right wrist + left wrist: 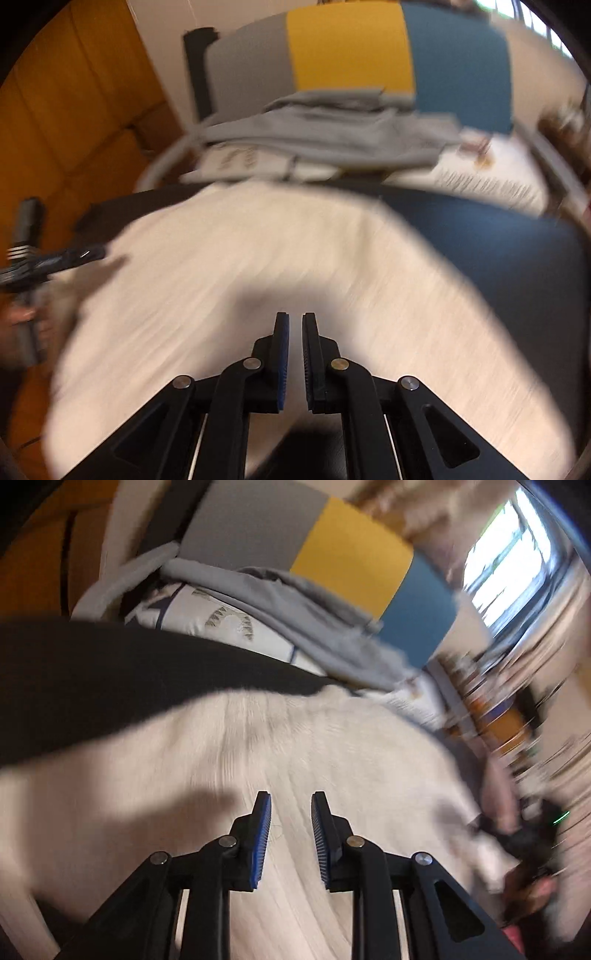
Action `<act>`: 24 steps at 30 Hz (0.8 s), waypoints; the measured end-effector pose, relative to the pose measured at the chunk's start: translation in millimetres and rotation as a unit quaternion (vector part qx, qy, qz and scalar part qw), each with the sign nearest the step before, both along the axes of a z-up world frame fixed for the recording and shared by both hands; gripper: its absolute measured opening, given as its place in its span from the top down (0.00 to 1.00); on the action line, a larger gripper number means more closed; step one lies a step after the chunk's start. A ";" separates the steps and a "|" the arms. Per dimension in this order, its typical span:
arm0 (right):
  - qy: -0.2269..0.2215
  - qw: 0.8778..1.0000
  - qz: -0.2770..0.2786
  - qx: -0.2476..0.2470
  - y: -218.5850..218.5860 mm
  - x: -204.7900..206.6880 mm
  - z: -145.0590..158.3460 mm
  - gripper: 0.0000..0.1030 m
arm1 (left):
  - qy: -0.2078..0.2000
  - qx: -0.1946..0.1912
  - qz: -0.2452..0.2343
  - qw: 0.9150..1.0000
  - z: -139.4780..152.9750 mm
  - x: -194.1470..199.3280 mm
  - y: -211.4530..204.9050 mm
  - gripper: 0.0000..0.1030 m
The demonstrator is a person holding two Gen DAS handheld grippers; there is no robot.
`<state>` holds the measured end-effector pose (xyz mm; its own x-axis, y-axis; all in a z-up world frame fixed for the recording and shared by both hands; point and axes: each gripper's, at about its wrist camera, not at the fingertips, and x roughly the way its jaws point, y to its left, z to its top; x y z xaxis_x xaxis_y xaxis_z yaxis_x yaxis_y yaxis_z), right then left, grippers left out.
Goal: Fold clothes
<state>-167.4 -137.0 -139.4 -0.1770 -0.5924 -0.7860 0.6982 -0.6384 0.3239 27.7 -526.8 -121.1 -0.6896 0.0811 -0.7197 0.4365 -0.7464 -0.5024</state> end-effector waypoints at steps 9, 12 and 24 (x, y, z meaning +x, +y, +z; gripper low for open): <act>-0.187 0.978 0.009 -0.091 68.0 104.9 -43.3 0.87 | 0.082 0.102 0.005 0.991 13.5 172.7 67.1 0.65; -0.210 0.972 0.011 -0.108 65.1 122.8 -50.9 0.87 | 0.088 0.110 -0.013 0.990 13.6 194.6 95.8 0.56; -0.249 0.961 0.035 -0.116 38.8 168.5 -69.9 0.64 | -0.008 0.083 -0.084 0.993 -22.9 180.2 177.0 0.45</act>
<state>1.1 -98.2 -209.3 0.2329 -0.7584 -0.6087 0.4583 -0.4664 0.7565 207.9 -349.8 -144.1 -0.6449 0.3126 -0.6974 0.3222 -0.7163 -0.6190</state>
